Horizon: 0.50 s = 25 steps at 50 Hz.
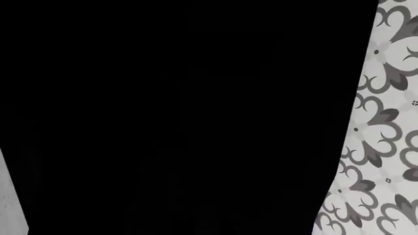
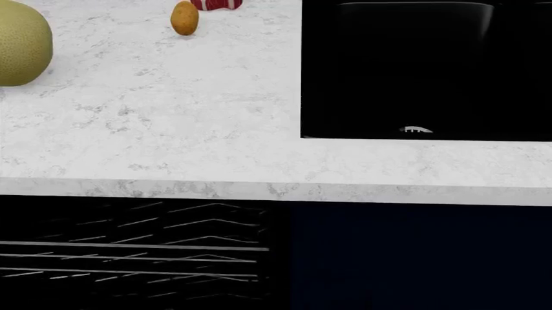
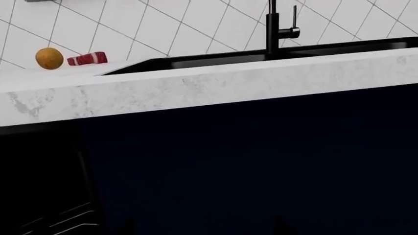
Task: Open the dishwasher door
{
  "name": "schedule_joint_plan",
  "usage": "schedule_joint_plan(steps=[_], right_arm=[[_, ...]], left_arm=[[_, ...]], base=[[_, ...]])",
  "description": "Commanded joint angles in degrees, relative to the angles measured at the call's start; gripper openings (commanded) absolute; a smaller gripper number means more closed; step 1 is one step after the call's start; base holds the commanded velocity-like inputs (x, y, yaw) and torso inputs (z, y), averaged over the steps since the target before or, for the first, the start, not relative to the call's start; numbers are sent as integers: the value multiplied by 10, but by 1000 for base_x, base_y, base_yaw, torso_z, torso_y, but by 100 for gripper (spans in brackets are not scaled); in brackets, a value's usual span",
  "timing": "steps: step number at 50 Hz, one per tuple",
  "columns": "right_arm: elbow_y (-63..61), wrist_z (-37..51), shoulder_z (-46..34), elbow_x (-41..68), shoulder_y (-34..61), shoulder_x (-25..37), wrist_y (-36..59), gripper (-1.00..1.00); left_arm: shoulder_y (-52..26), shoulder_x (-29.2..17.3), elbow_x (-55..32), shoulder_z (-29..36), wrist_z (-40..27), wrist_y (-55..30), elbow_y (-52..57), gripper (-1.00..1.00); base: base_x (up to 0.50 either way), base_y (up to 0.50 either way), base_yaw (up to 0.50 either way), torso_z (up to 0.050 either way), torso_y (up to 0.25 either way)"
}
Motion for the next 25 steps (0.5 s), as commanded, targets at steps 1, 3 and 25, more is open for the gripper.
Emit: schedule_joint_plan(steps=[1,3,25], right_arm=[[1,5,3,3,4,2,2,100],[1,5,2,3,4,2,2,100],[-4,9,-2,4,-3,4,-5,100]], left_arm=[[55,21,-74,53,-2,-4,16,-100],[64,22,-72,57,-5,-7,16,-100],[173,46,-156,55,-111,73,-44,-100]], base=[[0,-4,-5,0,0],[0,-4,-3,0,0],[0,-4,-5,0,0]])
